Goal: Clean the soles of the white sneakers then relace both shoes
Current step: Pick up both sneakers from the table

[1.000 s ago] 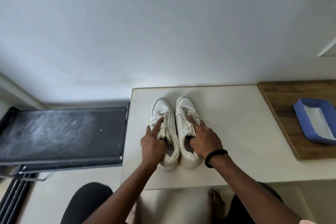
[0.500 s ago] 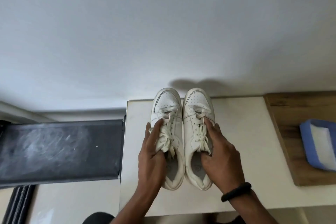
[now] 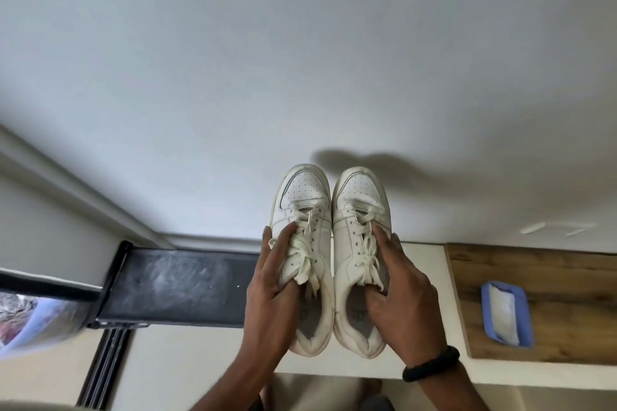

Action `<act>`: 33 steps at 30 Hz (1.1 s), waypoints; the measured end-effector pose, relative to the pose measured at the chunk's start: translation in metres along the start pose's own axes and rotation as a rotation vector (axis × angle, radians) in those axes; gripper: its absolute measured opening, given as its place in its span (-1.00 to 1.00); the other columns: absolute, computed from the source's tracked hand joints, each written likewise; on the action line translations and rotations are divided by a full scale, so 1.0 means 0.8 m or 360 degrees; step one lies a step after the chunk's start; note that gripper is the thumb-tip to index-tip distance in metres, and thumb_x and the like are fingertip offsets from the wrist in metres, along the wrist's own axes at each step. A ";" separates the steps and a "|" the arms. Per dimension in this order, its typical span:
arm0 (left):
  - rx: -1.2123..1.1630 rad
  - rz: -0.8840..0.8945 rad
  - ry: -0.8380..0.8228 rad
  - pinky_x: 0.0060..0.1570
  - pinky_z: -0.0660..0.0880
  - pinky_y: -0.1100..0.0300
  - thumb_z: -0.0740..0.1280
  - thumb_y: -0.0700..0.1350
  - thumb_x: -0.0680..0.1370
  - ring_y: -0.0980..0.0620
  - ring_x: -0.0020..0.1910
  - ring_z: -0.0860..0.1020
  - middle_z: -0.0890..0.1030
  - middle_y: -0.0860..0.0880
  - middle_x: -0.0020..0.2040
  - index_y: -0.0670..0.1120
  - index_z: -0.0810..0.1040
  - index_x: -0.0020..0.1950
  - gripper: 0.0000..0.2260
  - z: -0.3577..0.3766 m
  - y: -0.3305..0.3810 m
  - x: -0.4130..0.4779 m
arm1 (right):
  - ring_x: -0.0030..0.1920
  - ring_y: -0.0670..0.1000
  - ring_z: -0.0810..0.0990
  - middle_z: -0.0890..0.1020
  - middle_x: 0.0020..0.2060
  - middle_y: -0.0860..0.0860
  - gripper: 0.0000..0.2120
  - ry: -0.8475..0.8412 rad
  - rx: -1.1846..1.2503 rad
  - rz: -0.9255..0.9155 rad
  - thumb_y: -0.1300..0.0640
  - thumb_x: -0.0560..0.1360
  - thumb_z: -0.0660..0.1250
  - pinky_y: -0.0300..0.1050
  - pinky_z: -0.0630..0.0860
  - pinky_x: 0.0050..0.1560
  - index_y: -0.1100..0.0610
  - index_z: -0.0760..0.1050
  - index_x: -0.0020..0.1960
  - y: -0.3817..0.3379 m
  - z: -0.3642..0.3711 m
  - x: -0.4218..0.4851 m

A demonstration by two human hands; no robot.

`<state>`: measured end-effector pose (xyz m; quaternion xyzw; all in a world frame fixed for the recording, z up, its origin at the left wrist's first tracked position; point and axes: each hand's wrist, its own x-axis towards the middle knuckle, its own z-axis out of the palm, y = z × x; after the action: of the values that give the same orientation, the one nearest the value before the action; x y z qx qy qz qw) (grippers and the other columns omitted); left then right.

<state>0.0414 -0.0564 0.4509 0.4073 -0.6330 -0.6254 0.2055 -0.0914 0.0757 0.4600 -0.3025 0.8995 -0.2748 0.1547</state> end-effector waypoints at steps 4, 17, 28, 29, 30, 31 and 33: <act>0.0018 0.0059 -0.0030 0.31 0.44 0.37 0.23 -0.14 0.40 0.34 0.51 0.34 0.31 0.31 0.60 0.47 0.43 0.43 -0.31 -0.054 0.044 -0.004 | 0.35 0.15 0.56 0.35 0.55 0.04 -0.04 0.0088 0.0026 -0.0032 0.26 0.38 0.49 0.11 0.57 0.26 -0.20 0.12 0.61 -0.065 -0.016 -0.009; 0.0029 0.0071 0.0142 0.55 0.36 -0.03 0.23 -0.18 0.38 0.20 0.56 0.35 0.40 0.20 0.58 0.30 0.47 0.48 -0.30 -0.135 0.061 -0.005 | 0.26 0.24 0.59 0.42 0.48 0.13 -0.12 0.0088 -0.0029 -0.0178 0.29 0.36 0.44 0.13 0.59 0.17 -0.07 0.21 0.60 -0.147 0.018 -0.007; 0.0002 0.0069 0.0215 0.57 0.28 -0.20 0.20 -0.24 0.36 0.02 0.62 0.29 0.38 0.08 0.61 0.25 0.45 0.51 -0.25 -0.289 -0.011 0.029 | 0.29 0.21 0.58 0.40 0.50 0.15 -0.09 0.0002 0.0045 -0.0242 0.33 0.32 0.41 0.10 0.59 0.16 -0.09 0.22 0.59 -0.251 0.151 -0.008; 0.0015 0.0082 0.0207 0.58 0.26 -0.19 0.20 -0.25 0.37 0.05 0.63 0.26 0.37 0.09 0.62 0.24 0.45 0.52 -0.25 -0.305 -0.016 0.034 | 0.30 0.21 0.57 0.38 0.52 0.14 -0.08 0.0013 0.0071 -0.0220 0.34 0.32 0.42 0.08 0.59 0.17 -0.09 0.22 0.59 -0.262 0.165 -0.009; 0.0032 0.0091 0.0194 0.59 0.25 -0.19 0.20 -0.25 0.38 0.07 0.64 0.24 0.35 0.10 0.62 0.22 0.44 0.52 -0.26 -0.326 -0.023 0.042 | 0.31 0.21 0.56 0.36 0.53 0.14 -0.08 0.0028 0.0092 -0.0202 0.34 0.32 0.43 0.06 0.59 0.18 -0.08 0.23 0.59 -0.274 0.185 -0.009; 0.0053 0.0106 0.0173 0.59 0.23 -0.19 0.20 -0.25 0.39 0.07 0.65 0.23 0.34 0.10 0.63 0.20 0.44 0.53 -0.27 -0.343 -0.029 0.049 | 0.33 0.21 0.55 0.35 0.54 0.13 -0.08 0.0040 0.0103 -0.0195 0.35 0.32 0.44 0.06 0.58 0.18 -0.07 0.23 0.59 -0.284 0.202 -0.009; 0.0067 0.0098 0.0108 0.60 0.21 -0.19 0.21 -0.25 0.40 0.07 0.65 0.21 0.31 0.08 0.65 0.17 0.43 0.55 -0.28 -0.379 -0.049 0.064 | 0.41 0.19 0.48 0.34 0.55 0.13 -0.08 0.0056 0.0114 -0.0152 0.36 0.32 0.45 0.06 0.56 0.22 -0.04 0.23 0.60 -0.302 0.244 -0.009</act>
<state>0.2549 -0.2804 0.4413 0.4129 -0.6510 -0.5911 0.2373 0.1122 -0.1588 0.4466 -0.3345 0.8761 -0.3192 0.1364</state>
